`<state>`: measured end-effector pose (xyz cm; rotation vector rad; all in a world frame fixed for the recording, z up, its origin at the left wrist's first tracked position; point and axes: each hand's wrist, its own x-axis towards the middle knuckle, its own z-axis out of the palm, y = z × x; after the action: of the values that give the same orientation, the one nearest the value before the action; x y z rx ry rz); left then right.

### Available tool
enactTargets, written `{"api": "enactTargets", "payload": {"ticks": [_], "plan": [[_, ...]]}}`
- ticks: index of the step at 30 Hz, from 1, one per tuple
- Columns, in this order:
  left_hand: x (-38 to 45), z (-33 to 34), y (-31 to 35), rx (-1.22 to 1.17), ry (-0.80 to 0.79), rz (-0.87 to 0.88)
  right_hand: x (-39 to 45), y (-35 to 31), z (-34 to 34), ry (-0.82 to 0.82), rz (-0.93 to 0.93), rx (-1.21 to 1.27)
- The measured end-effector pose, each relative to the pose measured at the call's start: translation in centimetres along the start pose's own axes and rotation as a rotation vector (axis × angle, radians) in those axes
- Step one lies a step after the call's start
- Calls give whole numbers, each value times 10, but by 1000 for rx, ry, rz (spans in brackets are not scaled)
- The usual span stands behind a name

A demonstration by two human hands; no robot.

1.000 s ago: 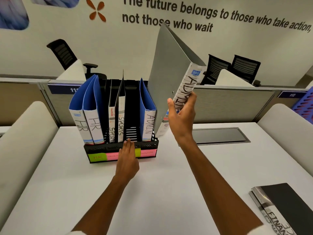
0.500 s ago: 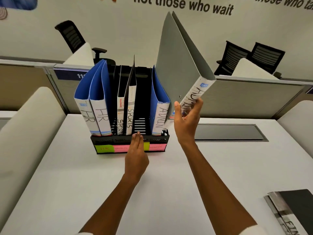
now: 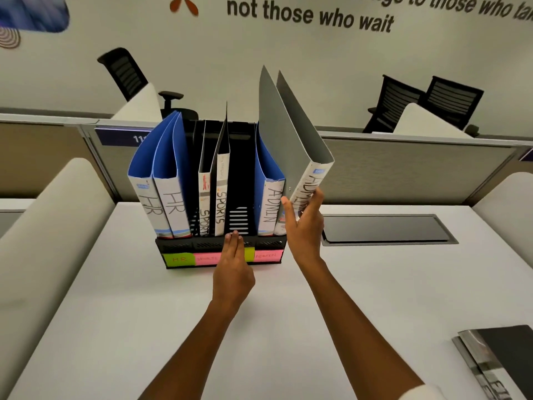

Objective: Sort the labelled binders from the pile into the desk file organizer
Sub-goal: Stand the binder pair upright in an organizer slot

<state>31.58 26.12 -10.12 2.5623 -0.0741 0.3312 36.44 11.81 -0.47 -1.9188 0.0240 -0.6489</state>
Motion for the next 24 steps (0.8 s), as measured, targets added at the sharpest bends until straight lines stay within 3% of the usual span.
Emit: {"api": "enactTargets", "payload": {"ticks": [6, 9, 13, 17, 24], "plan": [[1, -3, -1, 3, -28, 2, 21, -18, -22, -31, -99, -54], [1, -4, -2, 12, -38, -1, 39, -44, -28, 25, -295, 28], [0, -5, -3, 38, -53, 12, 56, -68, -32, 50, -480, -126], [0, -5, -3, 40, -55, 16, 59, -81, -37, 39, -451, -345], [0, -8, -2, 51, -78, 14, 60, -94, -44, 33, -373, -443]]}}
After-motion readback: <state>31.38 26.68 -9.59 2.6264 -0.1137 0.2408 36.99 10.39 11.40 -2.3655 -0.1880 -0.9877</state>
